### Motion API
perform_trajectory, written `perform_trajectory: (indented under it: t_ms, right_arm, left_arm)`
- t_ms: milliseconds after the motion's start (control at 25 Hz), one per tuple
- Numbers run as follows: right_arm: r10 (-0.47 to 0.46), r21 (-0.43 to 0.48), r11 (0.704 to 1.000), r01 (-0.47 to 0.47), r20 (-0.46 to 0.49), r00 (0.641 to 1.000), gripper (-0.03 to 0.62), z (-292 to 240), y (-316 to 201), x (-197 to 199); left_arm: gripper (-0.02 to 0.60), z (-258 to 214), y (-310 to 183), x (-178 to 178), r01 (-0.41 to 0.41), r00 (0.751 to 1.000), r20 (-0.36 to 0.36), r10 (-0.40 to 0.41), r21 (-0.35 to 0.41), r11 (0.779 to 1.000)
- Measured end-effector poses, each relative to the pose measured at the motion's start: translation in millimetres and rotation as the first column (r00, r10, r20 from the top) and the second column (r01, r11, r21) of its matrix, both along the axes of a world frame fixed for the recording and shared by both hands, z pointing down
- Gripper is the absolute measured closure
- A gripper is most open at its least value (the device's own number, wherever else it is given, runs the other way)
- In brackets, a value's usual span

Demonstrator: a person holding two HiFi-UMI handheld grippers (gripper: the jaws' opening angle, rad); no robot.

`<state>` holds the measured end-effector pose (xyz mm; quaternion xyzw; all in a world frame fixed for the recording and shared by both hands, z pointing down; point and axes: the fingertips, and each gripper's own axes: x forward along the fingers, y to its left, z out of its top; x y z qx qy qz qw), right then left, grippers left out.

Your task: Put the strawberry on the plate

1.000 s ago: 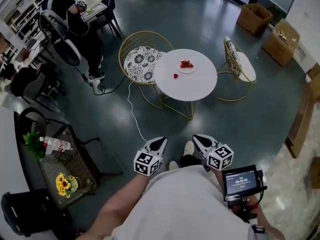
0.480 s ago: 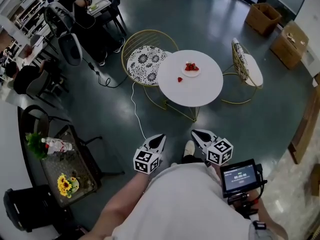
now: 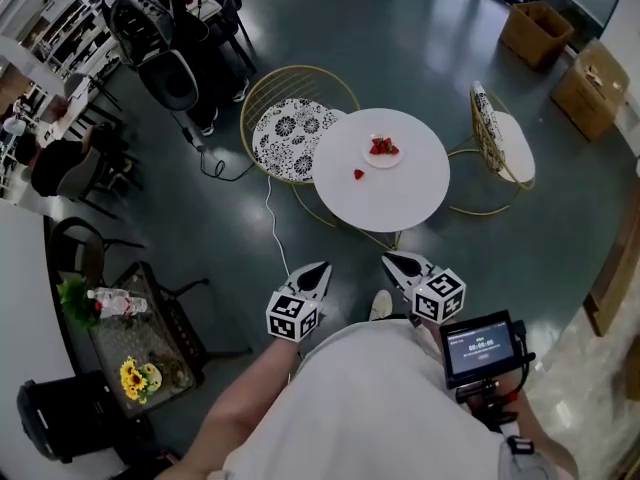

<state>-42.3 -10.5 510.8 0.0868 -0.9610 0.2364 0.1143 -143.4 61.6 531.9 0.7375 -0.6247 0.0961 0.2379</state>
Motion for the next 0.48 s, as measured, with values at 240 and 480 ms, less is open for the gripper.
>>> perform_trajectory:
  t_ms: [240,480]
  right_arm:
    - [-0.003,-0.002,1.0,0.003,0.009,1.0,0.586,-2,-39,7]
    - [0.015,-0.01,1.0,-0.015,0.008,1.0,0.588,5,-68,19]
  left_arm:
    - [0.575,-1,-36,-2,0.021,1.0,0.006,-0.021,-0.014,1.0]
    - [0.575,1,-61,2,0.027,0.999,0.018,-0.027,-0.021,0.999]
